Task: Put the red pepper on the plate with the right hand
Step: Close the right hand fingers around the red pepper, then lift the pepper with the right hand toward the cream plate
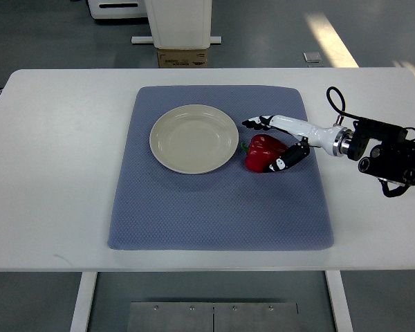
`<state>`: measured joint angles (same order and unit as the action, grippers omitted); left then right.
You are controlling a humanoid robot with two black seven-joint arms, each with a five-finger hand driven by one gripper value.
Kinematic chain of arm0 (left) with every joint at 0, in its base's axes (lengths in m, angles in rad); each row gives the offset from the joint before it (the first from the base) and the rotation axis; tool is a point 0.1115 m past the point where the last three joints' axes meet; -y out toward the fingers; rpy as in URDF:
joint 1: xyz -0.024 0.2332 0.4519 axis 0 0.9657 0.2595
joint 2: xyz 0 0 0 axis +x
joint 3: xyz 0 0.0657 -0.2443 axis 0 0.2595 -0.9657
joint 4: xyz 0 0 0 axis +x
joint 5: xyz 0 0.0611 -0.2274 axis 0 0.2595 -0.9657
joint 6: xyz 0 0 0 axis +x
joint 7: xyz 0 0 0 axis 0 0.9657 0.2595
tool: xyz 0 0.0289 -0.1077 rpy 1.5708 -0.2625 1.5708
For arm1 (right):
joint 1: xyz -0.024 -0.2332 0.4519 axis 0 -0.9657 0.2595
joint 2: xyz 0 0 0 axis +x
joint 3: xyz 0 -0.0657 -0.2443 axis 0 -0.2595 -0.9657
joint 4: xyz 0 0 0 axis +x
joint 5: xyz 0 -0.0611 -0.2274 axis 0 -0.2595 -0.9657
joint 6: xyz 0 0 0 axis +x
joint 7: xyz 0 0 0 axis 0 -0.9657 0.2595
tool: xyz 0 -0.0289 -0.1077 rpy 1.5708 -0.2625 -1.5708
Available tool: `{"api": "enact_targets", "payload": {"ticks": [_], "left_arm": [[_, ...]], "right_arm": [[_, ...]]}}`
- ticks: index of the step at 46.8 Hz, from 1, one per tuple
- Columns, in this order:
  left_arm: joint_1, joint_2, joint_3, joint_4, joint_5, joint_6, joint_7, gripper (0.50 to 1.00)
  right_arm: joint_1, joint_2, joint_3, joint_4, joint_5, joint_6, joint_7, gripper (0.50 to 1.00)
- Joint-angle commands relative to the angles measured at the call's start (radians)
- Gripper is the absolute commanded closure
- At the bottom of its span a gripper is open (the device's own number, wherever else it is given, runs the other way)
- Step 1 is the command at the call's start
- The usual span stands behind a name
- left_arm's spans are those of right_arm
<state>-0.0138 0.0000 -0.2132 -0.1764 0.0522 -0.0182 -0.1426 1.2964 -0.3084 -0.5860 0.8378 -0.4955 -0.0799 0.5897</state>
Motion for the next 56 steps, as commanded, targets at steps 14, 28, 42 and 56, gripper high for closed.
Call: {"api": "enact_targets", "payload": {"ticks": [14,28,42,56], "left_arm": [[0.000,0.000,0.000,0.000,0.000,0.000,0.000,0.500],[0.000,0.000,0.000,0.000,0.000,0.000,0.000,0.500],[0.000,0.000,0.000,0.000,0.000,0.000,0.000,0.500],[0.000,0.000,0.000,0.000,0.000,0.000,0.000,0.500]], "right_arm": [[-0.009,0.008,-0.014,-0.006,0.000,0.000,-0.008,0.605],[-0.016,0.009,-0.015,-0.008,-0.001,0.000,-0.010,0.659],[-0.029,0.025,-0.015,-0.051,-0.001,0.000,-0.010,0.781],[-0.020,0.022,-0.002,-0.065,0.003,0.000,-0.019,1.000]]}}
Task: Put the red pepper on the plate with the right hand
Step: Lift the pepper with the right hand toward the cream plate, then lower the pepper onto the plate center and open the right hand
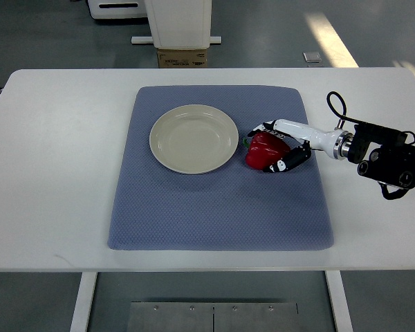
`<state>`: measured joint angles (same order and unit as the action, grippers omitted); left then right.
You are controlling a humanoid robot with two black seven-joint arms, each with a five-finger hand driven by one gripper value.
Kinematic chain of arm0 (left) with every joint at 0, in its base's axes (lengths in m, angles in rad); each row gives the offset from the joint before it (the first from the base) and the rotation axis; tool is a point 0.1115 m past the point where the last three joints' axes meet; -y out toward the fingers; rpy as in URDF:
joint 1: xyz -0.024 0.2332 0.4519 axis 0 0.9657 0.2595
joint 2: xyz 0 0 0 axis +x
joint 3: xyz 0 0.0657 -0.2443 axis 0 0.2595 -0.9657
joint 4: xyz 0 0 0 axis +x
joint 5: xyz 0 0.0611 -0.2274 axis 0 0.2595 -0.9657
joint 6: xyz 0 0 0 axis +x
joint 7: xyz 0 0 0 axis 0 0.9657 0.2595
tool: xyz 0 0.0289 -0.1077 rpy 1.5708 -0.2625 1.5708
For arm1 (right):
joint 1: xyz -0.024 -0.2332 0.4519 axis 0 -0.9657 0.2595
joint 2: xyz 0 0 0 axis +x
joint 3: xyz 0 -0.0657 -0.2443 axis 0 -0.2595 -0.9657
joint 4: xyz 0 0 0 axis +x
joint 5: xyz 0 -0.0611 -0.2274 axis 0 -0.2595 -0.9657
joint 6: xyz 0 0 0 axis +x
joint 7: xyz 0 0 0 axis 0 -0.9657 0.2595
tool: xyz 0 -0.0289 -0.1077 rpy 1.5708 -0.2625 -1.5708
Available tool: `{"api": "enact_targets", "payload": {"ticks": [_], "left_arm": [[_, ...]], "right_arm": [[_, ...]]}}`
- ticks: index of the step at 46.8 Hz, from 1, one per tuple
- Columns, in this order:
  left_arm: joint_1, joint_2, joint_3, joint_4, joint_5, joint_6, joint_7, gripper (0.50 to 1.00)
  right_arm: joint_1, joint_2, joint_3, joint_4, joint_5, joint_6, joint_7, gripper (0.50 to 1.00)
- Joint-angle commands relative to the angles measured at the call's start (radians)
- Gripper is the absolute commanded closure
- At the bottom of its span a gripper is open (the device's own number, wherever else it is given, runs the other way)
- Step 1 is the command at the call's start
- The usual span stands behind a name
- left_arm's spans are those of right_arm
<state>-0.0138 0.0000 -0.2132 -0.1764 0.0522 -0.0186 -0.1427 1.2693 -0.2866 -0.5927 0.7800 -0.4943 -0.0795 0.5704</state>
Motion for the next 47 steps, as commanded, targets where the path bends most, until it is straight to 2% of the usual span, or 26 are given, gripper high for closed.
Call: {"api": "enact_targets", "payload": {"ticks": [1,6,21,37,47], "left_arm": [[0.000,0.000,0.000,0.000,0.000,0.000,0.000,0.500],[0.000,0.000,0.000,0.000,0.000,0.000,0.000,0.500],[0.000,0.000,0.000,0.000,0.000,0.000,0.000,0.500],[0.000,0.000,0.000,0.000,0.000,0.000,0.000,0.500],[0.000,0.000,0.000,0.000,0.000,0.000,0.000,0.500]], "right_arm": [[0.009,-0.002,0.008,-0.008,0.002,0.000,0.000,1.000],[0.021,-0.003,0.039,-0.013,0.002,0.000,-0.003,1.000],[0.088,0.007,0.169,-0.008,0.000,0.001,-0.089,1.000],[0.122,0.153,0.234,-0.016,-0.001,0.001,-0.181,1.000],[0.139,0.256,0.235,-0.041,-0.001,0.000,-0.215,1.000]]}}
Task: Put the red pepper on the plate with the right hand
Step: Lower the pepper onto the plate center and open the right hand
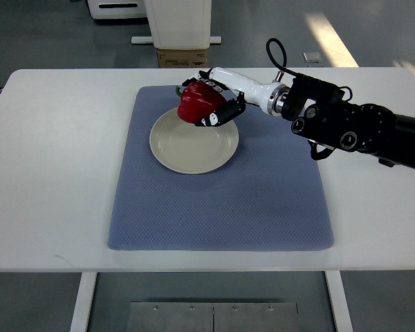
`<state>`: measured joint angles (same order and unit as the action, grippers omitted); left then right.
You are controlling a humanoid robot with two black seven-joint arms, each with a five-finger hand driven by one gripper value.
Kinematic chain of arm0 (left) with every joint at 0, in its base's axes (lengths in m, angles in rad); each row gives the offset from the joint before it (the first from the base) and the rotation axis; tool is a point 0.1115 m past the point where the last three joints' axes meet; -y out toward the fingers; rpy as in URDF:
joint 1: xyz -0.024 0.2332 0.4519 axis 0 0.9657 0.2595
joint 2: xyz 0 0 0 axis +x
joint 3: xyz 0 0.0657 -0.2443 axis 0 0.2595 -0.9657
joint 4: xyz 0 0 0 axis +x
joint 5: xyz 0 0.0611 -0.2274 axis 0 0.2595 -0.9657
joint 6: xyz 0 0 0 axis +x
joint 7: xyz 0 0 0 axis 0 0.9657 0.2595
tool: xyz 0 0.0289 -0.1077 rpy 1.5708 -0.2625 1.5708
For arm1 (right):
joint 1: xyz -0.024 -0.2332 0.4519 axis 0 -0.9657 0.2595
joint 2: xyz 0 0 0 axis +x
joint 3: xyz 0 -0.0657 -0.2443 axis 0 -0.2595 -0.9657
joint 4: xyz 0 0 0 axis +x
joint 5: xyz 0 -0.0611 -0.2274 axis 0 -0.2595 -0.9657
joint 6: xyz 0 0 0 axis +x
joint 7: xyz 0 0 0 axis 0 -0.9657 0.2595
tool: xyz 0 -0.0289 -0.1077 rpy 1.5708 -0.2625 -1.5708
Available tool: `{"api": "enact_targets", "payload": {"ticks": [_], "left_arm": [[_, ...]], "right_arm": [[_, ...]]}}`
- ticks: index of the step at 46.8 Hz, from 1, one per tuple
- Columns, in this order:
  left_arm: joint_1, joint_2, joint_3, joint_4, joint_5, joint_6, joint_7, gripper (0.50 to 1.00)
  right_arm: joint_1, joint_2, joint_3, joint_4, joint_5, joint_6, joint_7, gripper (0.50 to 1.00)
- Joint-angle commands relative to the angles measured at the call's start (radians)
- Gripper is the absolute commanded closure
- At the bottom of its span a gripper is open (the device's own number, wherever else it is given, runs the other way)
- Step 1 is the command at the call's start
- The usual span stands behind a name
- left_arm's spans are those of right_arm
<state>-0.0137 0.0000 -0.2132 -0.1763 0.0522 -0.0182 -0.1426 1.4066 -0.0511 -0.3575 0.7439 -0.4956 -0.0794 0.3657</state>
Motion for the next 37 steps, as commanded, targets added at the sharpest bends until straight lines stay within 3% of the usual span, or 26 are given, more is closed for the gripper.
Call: {"api": "enact_targets", "payload": {"ticks": [1,18,37], "left_arm": [[0.000,0.000,0.000,0.000,0.000,0.000,0.000,0.500],[0.000,0.000,0.000,0.000,0.000,0.000,0.000,0.500],[0.000,0.000,0.000,0.000,0.000,0.000,0.000,0.500]], "right_arm": [[0.002,0.028,0.000,-0.008,0.000,0.000,-0.013,1.000],[-0.012,0.051,0.002,-0.024,0.000,0.000,-0.044,1.000],[-0.074,0.051,0.031,-0.011,0.003,-0.002,-0.036,1.000]]}}
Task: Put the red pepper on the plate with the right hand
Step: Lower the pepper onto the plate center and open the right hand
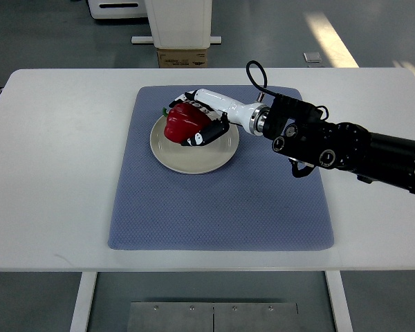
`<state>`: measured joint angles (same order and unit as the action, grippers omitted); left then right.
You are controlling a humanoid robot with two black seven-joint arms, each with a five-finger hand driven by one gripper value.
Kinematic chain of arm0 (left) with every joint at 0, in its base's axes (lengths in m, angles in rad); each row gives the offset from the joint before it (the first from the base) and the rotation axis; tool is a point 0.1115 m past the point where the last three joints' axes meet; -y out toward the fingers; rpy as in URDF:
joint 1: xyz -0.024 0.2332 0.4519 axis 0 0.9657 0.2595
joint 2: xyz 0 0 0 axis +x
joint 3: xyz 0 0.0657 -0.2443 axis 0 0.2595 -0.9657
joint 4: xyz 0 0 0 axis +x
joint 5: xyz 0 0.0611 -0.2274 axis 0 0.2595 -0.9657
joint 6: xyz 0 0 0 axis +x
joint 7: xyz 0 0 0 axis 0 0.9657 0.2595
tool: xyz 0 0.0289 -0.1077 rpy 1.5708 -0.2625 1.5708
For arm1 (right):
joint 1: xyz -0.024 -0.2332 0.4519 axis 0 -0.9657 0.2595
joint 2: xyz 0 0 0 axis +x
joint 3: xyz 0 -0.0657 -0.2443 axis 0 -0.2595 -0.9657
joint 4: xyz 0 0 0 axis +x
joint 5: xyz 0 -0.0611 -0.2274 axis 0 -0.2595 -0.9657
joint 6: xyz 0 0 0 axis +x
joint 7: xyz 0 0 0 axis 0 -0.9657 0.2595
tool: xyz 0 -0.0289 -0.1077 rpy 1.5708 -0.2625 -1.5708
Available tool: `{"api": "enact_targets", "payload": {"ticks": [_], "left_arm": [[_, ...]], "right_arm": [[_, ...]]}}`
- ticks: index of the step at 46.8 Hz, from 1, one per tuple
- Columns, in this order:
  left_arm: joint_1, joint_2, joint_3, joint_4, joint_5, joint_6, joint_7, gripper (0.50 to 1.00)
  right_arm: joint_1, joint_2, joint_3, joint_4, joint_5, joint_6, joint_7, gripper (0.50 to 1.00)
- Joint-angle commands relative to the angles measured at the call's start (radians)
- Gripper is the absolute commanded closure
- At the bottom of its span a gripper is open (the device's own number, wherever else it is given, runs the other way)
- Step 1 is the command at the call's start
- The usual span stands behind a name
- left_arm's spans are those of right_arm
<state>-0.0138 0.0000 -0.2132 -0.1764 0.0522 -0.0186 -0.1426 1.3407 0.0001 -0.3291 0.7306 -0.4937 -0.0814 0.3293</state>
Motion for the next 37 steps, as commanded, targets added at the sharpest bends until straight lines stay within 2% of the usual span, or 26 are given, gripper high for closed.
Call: {"api": "enact_targets", "payload": {"ticks": [1,27,37], "left_arm": [[0.000,0.000,0.000,0.000,0.000,0.000,0.000,0.500],[0.000,0.000,0.000,0.000,0.000,0.000,0.000,0.500],[0.000,0.000,0.000,0.000,0.000,0.000,0.000,0.500]], "right_arm": [[-0.009,0.000,0.004,0.003,0.001,0.000,0.001,1.000],[-0.077,0.000,0.004,0.001,0.001,-0.001,-0.001,1.000],[-0.083,0.000,0.004,-0.004,0.001,-0.009,-0.001,0.833]]}}
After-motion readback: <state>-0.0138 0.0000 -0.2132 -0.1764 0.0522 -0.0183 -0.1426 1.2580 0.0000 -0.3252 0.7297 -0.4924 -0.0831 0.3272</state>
